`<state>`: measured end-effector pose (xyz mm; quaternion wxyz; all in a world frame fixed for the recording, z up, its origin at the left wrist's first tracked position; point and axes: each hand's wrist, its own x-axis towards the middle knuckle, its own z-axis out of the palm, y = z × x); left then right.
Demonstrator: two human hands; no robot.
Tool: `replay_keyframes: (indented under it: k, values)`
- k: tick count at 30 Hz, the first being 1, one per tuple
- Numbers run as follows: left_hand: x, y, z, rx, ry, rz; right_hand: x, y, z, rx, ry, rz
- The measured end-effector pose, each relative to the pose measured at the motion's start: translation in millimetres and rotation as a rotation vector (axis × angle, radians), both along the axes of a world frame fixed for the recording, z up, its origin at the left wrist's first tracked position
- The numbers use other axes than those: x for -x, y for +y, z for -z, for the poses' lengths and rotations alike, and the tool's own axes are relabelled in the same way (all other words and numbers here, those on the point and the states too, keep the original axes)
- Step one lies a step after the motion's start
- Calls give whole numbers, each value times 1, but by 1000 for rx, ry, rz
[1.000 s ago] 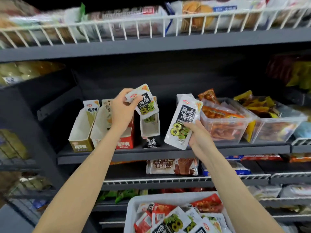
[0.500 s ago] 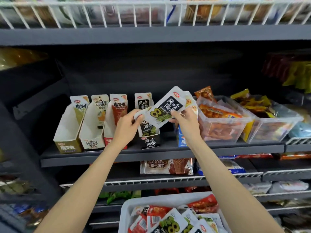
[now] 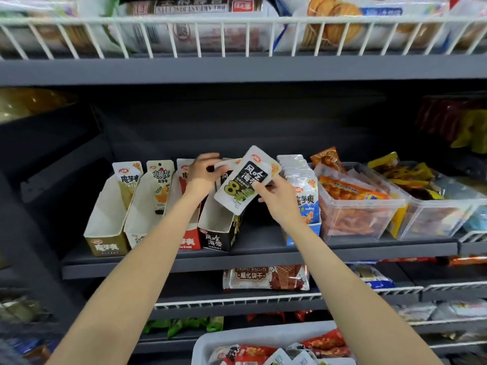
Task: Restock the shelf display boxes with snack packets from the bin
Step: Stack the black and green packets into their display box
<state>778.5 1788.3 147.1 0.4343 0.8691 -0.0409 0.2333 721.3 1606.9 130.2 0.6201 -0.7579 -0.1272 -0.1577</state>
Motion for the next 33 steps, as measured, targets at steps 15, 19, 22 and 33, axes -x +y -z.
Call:
replay_keyframes:
  k: [15,19,22,33]
  values:
    - [-32,14,-8,-501,140,176,-8,5,12,230,-94,82]
    - [-27,6,-8,-472,202,313,-10,-4,6,345,-38,126]
    - [-19,2,-1,-391,159,344,-12,-8,6,430,-20,92]
    - [10,0,3,-221,136,295,-20,16,2,688,-179,317]
